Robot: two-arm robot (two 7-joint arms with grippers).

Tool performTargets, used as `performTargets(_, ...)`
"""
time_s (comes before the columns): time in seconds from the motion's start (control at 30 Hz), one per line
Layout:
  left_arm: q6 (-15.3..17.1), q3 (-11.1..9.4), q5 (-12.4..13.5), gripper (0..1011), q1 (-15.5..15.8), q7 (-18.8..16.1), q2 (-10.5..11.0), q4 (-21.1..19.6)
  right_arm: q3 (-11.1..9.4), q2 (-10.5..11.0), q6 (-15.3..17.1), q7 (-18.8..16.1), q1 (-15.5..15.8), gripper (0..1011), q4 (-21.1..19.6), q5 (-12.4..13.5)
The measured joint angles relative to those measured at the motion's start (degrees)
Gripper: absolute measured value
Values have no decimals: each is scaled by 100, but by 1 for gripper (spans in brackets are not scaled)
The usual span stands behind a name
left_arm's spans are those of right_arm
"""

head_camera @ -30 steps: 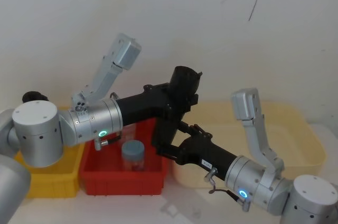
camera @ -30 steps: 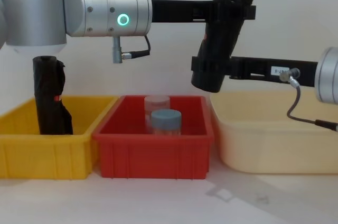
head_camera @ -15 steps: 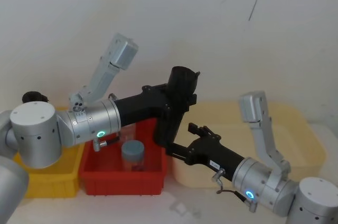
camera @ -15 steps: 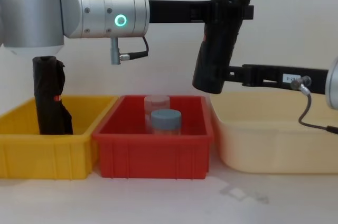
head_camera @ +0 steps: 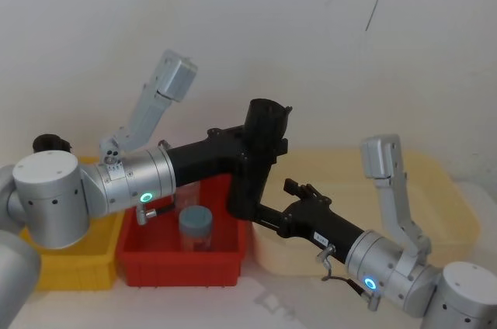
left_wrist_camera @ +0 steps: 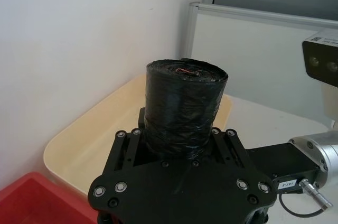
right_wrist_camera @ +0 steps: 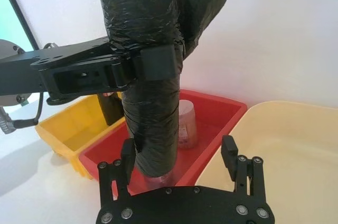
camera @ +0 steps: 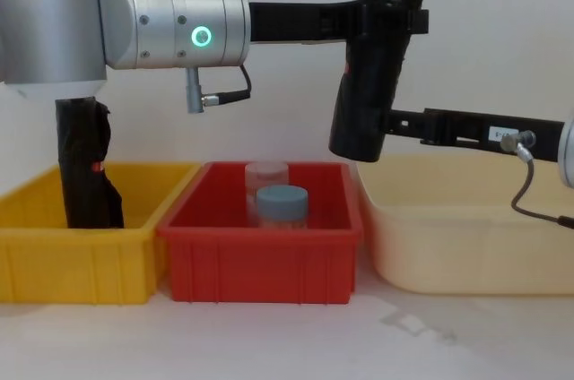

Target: Pick up the garbage bag with the one hand and transfer it to the other hand.

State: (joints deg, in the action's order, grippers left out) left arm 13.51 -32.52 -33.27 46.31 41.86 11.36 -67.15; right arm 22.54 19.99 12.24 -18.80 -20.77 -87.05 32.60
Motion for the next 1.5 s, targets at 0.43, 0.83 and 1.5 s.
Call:
performTargets(0.43,20,-81,-95,508,60,55,-46,94,22,-30,-39,38,-16,1000,41,117)
performTargets(0.83,-26,-168,-118,508,86,76,-69,142,76,-87,-28,79,-38,985,35,224)
performTargets(1.5,-66,-218,-129,508,97,87,-78,169,109,-118,-6,104,-52,498,22,280)
